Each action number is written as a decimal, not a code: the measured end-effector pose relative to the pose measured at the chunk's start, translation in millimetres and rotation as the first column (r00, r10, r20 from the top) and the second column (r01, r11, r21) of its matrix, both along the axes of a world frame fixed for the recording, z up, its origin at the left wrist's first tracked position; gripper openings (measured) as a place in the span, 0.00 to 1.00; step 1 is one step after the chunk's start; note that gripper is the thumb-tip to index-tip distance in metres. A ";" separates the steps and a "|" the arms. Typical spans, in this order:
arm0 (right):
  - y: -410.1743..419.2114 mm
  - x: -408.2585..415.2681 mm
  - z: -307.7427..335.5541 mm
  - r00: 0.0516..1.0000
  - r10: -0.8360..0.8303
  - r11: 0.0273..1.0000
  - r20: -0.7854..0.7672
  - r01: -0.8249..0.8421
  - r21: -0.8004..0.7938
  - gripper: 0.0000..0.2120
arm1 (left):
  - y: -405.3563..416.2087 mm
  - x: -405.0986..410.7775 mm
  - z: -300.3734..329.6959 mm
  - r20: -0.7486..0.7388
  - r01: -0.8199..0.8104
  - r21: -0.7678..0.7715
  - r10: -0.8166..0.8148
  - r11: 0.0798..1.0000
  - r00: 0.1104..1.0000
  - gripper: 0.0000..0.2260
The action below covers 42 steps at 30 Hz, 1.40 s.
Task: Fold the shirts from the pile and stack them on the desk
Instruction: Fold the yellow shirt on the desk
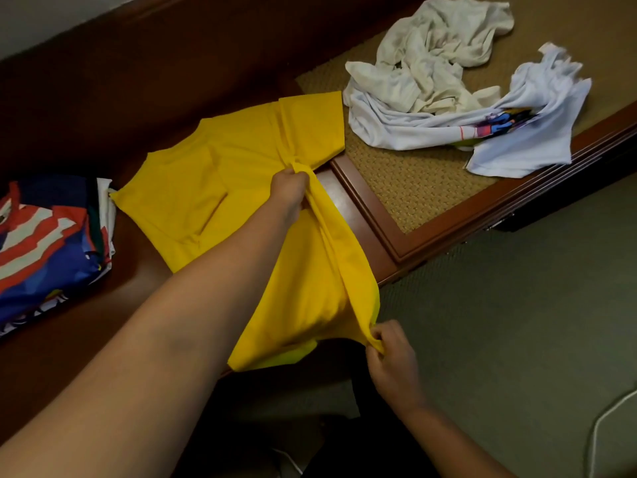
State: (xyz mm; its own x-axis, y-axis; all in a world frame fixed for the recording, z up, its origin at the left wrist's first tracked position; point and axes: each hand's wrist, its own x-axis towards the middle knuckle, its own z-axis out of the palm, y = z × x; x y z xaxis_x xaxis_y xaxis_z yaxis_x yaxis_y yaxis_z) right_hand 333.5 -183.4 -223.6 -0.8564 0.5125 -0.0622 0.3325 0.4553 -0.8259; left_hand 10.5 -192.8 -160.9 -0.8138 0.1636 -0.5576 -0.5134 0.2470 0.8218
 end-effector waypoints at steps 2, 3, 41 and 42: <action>-10.3 2.9 1.2 0.984 0.177 0.974 0.000 -0.175 0.144 0.18 | -8.7 -1.5 4.6 0.014 0.015 0.016 -0.015 1.000 1.000 0.09; -15.4 3.7 -2.1 0.966 0.257 0.942 0.029 -0.257 0.214 0.21 | -14.8 -1.4 5.4 0.013 0.016 0.007 -0.016 1.000 1.000 0.08; 22.2 -42.5 19.4 0.803 0.188 0.978 0.566 -0.102 -0.180 0.03 | -271.3 252.8 -38.5 0.047 -0.258 -0.409 0.303 0.875 0.952 0.05; 20.1 -41.6 21.0 0.781 0.193 0.978 0.593 -0.106 -0.179 0.05 | -271.6 253.2 -39.6 0.069 -0.204 -0.450 0.261 0.869 0.963 0.05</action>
State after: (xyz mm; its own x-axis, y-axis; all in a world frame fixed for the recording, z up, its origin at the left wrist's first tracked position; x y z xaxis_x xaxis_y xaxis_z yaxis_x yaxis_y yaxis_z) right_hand 291.9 -163.3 -202.5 -0.6855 0.3309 -0.6485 0.7192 0.4464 -0.5324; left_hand 263.7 -464.4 -200.5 -0.7180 -0.3043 -0.6259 -0.6904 0.4251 0.5853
